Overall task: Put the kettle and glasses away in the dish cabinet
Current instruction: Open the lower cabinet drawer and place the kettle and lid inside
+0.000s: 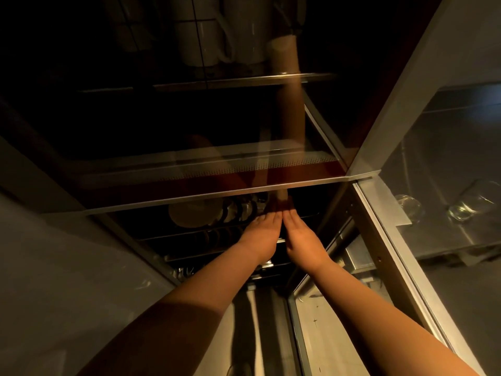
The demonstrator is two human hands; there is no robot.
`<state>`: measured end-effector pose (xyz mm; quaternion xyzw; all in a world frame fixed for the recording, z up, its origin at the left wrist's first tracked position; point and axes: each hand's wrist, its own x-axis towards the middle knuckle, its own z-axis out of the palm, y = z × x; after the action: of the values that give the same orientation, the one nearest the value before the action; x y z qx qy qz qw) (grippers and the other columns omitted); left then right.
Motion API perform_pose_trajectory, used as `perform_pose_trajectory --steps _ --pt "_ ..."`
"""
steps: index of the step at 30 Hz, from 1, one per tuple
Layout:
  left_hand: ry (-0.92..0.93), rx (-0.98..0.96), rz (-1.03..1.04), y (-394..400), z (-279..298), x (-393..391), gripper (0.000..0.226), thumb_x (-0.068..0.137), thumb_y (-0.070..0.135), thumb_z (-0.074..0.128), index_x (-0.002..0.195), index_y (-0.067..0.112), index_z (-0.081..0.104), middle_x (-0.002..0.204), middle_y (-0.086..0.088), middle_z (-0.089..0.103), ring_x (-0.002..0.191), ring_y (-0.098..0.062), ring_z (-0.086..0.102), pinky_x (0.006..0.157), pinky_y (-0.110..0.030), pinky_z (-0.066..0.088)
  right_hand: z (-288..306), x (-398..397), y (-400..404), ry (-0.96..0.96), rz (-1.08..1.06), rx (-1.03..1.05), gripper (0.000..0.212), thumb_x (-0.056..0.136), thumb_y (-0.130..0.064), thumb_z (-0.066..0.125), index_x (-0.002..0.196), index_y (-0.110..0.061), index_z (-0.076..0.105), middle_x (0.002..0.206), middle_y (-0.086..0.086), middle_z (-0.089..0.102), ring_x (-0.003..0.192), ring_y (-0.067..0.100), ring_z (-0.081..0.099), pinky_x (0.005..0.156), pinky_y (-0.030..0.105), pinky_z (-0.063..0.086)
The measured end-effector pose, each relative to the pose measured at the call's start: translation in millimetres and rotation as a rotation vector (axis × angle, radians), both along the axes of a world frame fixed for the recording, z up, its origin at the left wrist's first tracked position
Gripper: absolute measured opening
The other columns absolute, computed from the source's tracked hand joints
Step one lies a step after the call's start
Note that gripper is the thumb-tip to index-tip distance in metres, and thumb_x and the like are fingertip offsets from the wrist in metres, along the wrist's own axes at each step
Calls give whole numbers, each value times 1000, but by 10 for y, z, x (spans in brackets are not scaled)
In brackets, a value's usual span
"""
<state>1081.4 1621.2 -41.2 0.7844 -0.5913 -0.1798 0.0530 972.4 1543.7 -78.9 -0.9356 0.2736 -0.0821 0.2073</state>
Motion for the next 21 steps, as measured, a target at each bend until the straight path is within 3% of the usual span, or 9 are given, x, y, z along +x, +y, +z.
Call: perform_pose_trajectory --steps 3,5,7,12,14,17,21 --pt "-20 -11 -13 22 84 -20 71 91 5 49 150 11 9 153 -10 22 140 -24 23 117 -32 15 146 -6 13 30 16 -55 78 75 2 60 145 -6 27 147 14 32 136 26 33 106 23 31" --pt "-26 -64 -34 80 168 -57 71 94 9 46 150 10 4 157 -10 13 144 -23 15 118 -30 8 274 -47 32 54 34 -105 76 79 1 59 146 -6 25 149 15 30 140 26 27 109 21 23" --pt "-39 -130 -63 156 282 -119 70 96 14 43 151 10 -2 159 -10 4 146 -21 6 118 -30 5 439 -119 66 87 47 -157 78 83 -1 57 149 -7 16 154 15 20 143 24 17 112 21 16" --pt "-50 -300 -168 295 602 -360 69 99 21 35 148 10 -13 158 -6 -12 145 -14 -9 118 -27 -1 935 -454 187 107 27 -238 83 88 -8 56 151 -13 2 158 8 -5 145 16 3 111 21 19" --pt "-41 -377 -248 276 743 -453 68 100 24 33 148 12 -13 158 -3 -12 145 -12 -9 114 -23 -5 1137 -664 207 84 -25 -254 84 88 -11 58 151 -17 3 158 2 -6 144 12 2 112 23 22" --pt "-57 -455 -373 172 939 -599 65 100 30 33 150 15 -7 159 0 -6 145 -11 -6 111 -21 -5 1375 -991 225 1 -129 -265 79 85 -10 56 151 -20 13 158 -2 7 144 10 12 108 19 22" --pt "-40 -495 -483 -78 1123 -830 61 100 35 34 151 18 6 159 2 8 145 -11 2 113 -22 -1 1449 -1365 209 -28 -278 -263 71 91 -20 54 151 -25 15 157 -8 14 140 9 22 104 25 38"
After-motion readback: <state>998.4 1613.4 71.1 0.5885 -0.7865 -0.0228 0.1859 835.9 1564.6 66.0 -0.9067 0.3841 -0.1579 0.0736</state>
